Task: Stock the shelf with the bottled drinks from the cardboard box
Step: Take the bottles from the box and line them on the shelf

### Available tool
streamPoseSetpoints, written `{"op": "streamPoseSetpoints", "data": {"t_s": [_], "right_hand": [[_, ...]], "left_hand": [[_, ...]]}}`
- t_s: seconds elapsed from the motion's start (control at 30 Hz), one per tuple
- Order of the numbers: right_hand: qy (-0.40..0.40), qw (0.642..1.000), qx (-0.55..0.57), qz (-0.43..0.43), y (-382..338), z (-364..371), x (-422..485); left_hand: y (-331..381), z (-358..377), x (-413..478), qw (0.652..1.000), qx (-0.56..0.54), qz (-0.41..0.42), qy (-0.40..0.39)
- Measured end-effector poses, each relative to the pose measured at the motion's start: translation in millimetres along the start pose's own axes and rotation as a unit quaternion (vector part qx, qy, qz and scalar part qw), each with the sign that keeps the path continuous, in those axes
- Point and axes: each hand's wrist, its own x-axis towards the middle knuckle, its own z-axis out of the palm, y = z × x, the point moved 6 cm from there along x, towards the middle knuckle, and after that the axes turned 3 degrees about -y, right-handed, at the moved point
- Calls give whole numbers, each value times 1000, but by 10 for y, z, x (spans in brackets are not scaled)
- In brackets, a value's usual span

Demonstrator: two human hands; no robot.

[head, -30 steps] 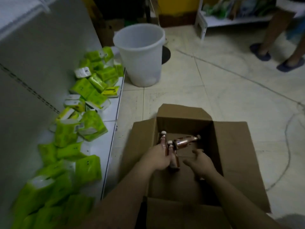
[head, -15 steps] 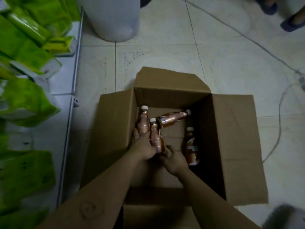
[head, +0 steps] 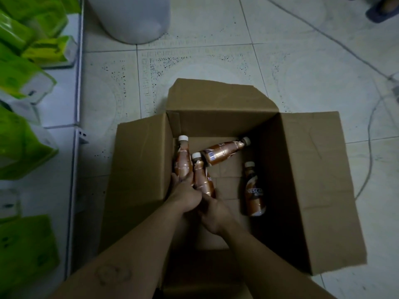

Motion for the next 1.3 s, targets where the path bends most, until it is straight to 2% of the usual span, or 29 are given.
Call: {"op": "streamPoseSetpoints", "data": {"t_s": [0.1, 0.3, 0.43, 0.6, 0.67, 0.8, 0.93, 1.07, 1.17, 1.3], "right_hand": [[17, 999, -37, 0, 31, -34, -33], [27, 999, -25, 32, 389, 134, -370], [-13, 999, -10, 42, 526, 197, -417], [-77, 992, 96, 40, 343, 316, -309], [-78, 993, 82, 40, 307, 345, -263], [-63, 989, 126, 44, 298, 248, -164], [-65, 988, 139, 9, 336, 263, -224], [-45, 984, 167, 30, 543, 214, -299], [-37, 982, 184, 29, 553, 189, -279], [-57, 990, 127, 30, 446, 276, -273]], "left_hand": [[-12, 47, -35, 999, 47, -3, -11], [-92, 157, -128, 991, 136, 14, 4], [-22, 110, -27, 991, 120, 42, -37], [-30, 187, -45, 990, 128, -8, -49], [-88, 202, -112, 994, 98, -31, -34], [-205, 278, -158, 993, 93, -55, -47], [-469, 551, -333, 989, 60, -116, -66], [-455, 556, -275, 995, 37, -66, -64], [-254, 376, -118, 998, -48, -33, -33], [-231, 210, 32, 990, -104, -94, 28]]}}
